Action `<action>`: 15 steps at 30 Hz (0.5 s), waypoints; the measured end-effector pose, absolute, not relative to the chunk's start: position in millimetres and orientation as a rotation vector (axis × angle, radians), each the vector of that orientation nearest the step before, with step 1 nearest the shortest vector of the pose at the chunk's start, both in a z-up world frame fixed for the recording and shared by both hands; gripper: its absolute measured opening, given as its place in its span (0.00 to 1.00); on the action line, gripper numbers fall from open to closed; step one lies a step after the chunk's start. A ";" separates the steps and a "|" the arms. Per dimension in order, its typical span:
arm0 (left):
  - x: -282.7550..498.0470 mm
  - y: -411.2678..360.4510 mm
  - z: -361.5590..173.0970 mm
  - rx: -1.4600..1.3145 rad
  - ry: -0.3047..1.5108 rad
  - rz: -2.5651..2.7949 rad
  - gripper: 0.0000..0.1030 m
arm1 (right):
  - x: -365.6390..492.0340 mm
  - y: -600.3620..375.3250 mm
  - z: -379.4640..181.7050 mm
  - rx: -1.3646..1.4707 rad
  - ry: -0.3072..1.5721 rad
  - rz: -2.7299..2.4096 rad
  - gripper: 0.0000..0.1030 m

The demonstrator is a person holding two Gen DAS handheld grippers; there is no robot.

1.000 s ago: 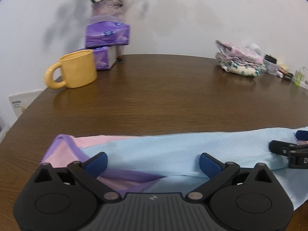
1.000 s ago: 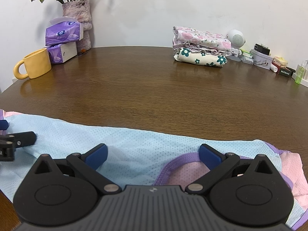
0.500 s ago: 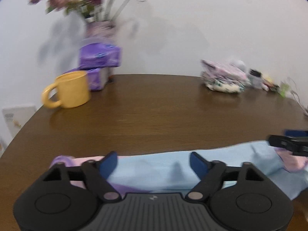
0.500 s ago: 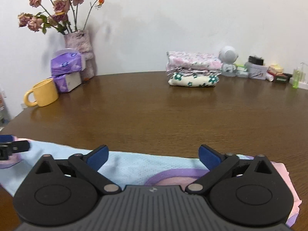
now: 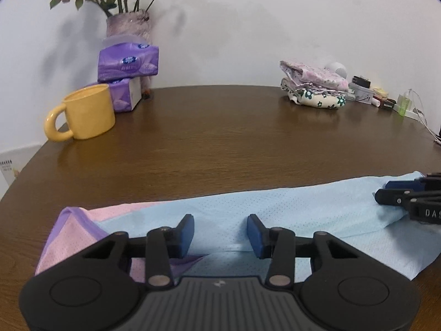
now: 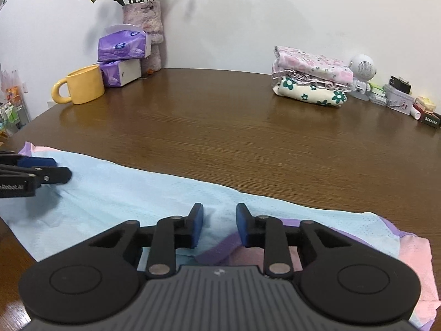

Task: Fold clothes
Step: 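Lower both grippers toward the garment edges to grasp them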

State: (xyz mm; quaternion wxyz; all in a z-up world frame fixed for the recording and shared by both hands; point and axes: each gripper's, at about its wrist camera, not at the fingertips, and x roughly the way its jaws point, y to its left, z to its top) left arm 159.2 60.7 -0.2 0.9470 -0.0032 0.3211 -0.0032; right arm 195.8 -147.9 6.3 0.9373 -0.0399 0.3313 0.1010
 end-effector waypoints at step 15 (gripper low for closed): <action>152.5 -33.1 41.7 0.075 0.568 -0.276 0.87 | 141.5 -239.1 49.3 0.055 0.549 0.142 0.81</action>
